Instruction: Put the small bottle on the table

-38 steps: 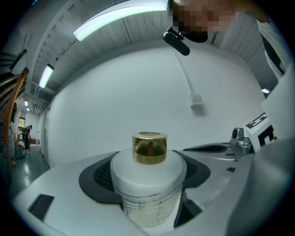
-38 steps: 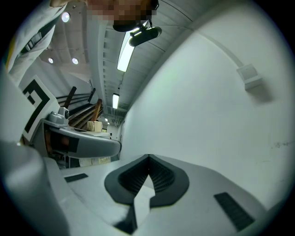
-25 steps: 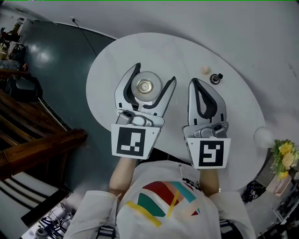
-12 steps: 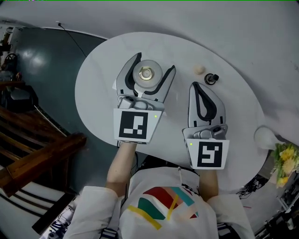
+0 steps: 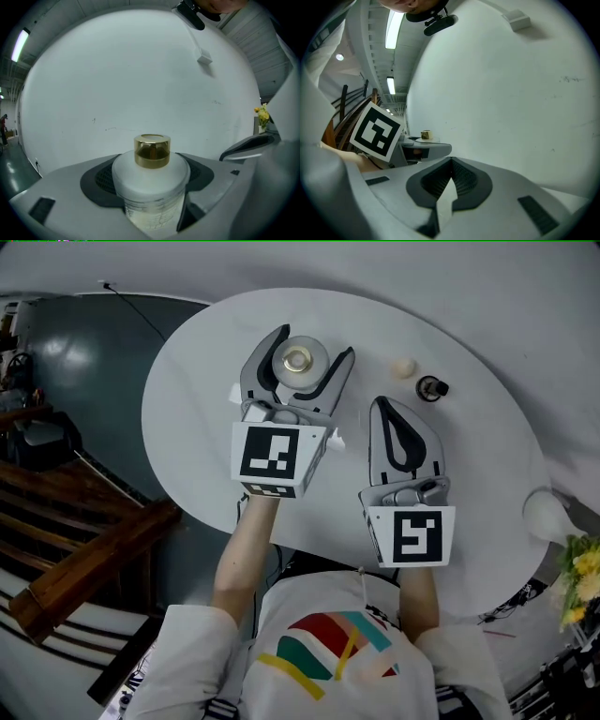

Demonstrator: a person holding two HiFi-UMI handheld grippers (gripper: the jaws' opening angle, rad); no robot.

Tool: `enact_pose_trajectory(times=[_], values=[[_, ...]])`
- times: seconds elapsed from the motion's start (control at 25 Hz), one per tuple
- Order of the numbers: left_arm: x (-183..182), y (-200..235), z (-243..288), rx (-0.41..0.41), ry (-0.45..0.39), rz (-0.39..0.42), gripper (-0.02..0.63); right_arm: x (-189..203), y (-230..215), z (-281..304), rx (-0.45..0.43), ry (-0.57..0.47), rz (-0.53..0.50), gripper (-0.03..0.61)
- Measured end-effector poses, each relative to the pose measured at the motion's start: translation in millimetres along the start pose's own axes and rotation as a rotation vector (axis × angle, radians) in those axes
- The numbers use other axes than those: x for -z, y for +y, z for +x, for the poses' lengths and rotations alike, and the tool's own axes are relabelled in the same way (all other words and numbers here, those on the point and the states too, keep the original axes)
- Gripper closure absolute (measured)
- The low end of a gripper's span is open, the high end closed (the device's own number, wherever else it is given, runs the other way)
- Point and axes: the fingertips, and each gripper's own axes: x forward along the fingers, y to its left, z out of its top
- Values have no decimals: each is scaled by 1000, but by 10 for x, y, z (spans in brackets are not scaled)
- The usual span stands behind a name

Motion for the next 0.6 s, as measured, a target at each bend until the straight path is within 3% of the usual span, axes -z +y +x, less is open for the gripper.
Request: enact_pose_trajectory(times=[0.6], values=[[659, -6, 677, 22, 71, -32, 273, 462, -147, 187, 13, 113, -6, 568]])
